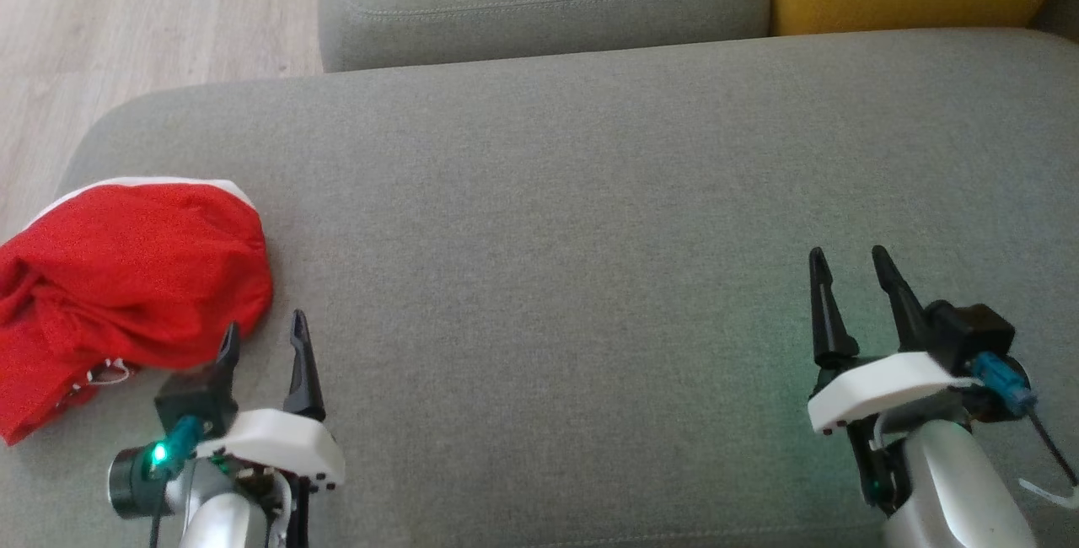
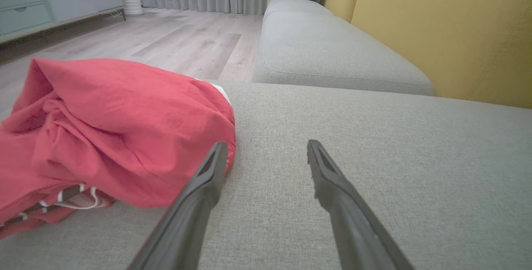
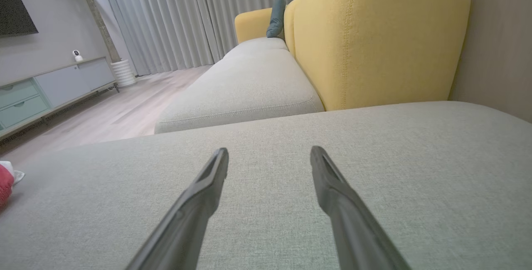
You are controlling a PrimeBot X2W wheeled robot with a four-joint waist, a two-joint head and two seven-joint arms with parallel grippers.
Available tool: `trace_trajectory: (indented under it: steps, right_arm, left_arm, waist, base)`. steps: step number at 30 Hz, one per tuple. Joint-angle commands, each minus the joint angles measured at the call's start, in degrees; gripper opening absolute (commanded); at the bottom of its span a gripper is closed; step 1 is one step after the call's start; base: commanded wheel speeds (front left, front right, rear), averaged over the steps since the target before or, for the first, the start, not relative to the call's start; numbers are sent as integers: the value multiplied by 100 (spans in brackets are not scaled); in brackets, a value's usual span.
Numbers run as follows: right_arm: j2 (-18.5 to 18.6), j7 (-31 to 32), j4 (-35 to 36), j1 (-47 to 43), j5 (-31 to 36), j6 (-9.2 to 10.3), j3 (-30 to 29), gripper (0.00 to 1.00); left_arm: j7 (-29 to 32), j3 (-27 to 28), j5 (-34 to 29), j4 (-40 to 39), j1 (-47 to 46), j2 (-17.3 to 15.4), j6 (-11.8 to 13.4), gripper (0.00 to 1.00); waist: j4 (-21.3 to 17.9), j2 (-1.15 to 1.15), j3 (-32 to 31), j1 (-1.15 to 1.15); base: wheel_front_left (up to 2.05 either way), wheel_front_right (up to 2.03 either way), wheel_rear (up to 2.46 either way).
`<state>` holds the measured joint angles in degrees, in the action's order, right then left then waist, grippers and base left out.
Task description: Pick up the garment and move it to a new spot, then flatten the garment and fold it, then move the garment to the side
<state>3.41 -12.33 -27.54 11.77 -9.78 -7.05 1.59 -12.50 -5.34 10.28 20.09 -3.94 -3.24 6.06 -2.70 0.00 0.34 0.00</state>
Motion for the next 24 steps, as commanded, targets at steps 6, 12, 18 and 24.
trace_trajectory:
  steps: [6, 12, 18, 24]
  right_arm:
    - [-37, -185, 103, 323, 560, -42, 41, 100]
    - [-47, -267, 84, 327, 916, -44, -80, 100]
    - [-51, -267, 95, 327, 870, -44, -89, 100]
    - [-52, -267, 164, 316, 794, -44, 29, 100]
  left_arm:
    - [-169, 137, -499, -152, -350, -94, 66, 100]
    - [-250, 181, -816, -155, -337, -81, 98, 100]
    - [-250, 206, -814, -163, -325, -49, 68, 100]
    - [-250, 190, -781, -199, -386, -12, 47, 100]
  waist:
    - [-36, 0, -19, 0]
    - [-73, 0, -34, 0]
    - [-25, 0, -11, 0]
    - [396, 0, 35, 0]
  base:
    - [0, 0, 0]
    - [0, 0, 0]
    - [0, 0, 0]
    - [0, 0, 0]
